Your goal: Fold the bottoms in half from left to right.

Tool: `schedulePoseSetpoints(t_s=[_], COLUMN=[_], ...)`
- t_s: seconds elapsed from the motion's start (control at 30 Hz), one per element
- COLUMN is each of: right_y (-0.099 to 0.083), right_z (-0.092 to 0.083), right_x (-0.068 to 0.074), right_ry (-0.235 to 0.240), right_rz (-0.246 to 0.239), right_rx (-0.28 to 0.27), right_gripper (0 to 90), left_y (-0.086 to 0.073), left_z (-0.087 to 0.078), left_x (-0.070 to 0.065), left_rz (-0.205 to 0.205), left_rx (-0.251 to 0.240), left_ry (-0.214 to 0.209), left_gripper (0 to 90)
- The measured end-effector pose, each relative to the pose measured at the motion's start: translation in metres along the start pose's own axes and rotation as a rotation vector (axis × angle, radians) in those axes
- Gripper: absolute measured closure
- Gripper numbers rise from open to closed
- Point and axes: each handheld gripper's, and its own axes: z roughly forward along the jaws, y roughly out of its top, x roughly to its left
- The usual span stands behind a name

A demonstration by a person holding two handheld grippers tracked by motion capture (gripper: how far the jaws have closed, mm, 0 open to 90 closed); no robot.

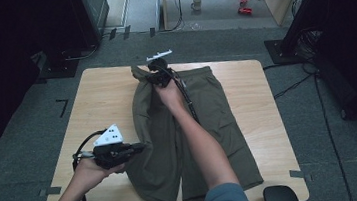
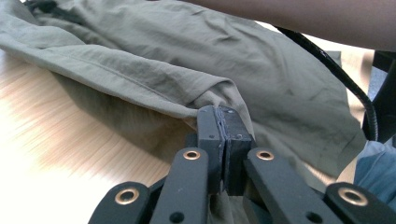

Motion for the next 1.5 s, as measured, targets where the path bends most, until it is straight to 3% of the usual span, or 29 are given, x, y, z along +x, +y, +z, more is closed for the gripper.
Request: schedulePoseSetpoints(t_s=[0.3,0.33,0.4,0.47,0.53,0.63,0.8,0.87,0.97,1.0,1.1,1.13,1.17,1.27,1.37,1.4,1.5], right_y=[-0.012,-0.015,-0.016,-0.019,-0.020,-0.026,-0.036,-0.038,-0.049,-0.056,-0.068,-0.068,-0.076,-0.086,-0.092,-0.099,-0.105], right_z=[-0.032,-0.041,-0.044,-0.056,-0.060,-0.076,-0.093,-0.095,-0.098,-0.098,-0.097,-0.097,-0.096,-0.092,-0.088,-0.085,-0.080], right_x=[-0.036,-0.045,-0.049,-0.061,-0.065,-0.081,-0.104,-0.108,-0.121,-0.130,-0.141,-0.141,-0.149,-0.160,-0.165,-0.167,-0.169], right_ry=[-0.028,-0.034,-0.034,-0.039,-0.043,-0.055,-0.076,-0.087,-0.122,-0.134,-0.169,-0.169,-0.198,-0.223,-0.232,-0.248,-0.253], right_rz=[0.027,0.038,0.042,0.053,0.055,0.071,0.100,0.100,0.107,0.125,0.134,0.134,0.141,0.165,0.174,0.168,0.171], right_rx=[0.005,0.006,0.003,0.001,0.001,0.009,0.000,0.004,0.028,0.062,0.075,0.075,0.098,0.122,0.137,0.134,0.148], right_gripper=[88.9,89.0,89.0,89.0,89.0,88.9,88.9,88.9,88.9,88.9,88.9,88.9,88.9,88.9,88.9,88.8,88.8], left_y=[0.020,0.028,0.032,0.046,0.051,0.060,0.073,0.073,0.071,0.069,0.065,0.065,0.061,0.056,0.048,0.043,0.038], left_z=[0.030,0.036,0.039,0.048,0.052,0.062,0.090,0.097,0.119,0.131,0.149,0.149,0.160,0.173,0.186,0.194,0.200], left_x=[-0.015,-0.021,-0.023,-0.031,-0.034,-0.041,-0.055,-0.057,-0.062,-0.064,-0.066,-0.066,-0.066,-0.065,-0.064,-0.062,-0.059], left_rz=[0.025,0.046,0.057,0.088,0.093,0.106,0.121,0.115,0.108,0.110,0.100,0.100,0.092,0.073,0.080,0.081,0.077], left_rx=[0.001,0.003,0.005,0.006,0.006,-0.002,-0.028,-0.027,-0.018,-0.008,0.003,0.003,0.022,0.048,0.086,0.121,0.149], left_ry=[-0.071,-0.086,-0.094,-0.109,-0.114,-0.133,-0.165,-0.171,-0.183,-0.181,-0.190,-0.190,-0.192,-0.190,-0.181,-0.172,-0.168], left_gripper=[89.6,89.6,89.6,89.6,89.6,89.6,89.5,89.5,89.5,89.5,89.4,89.3,89.3,89.1,89.0,89.0,89.0])
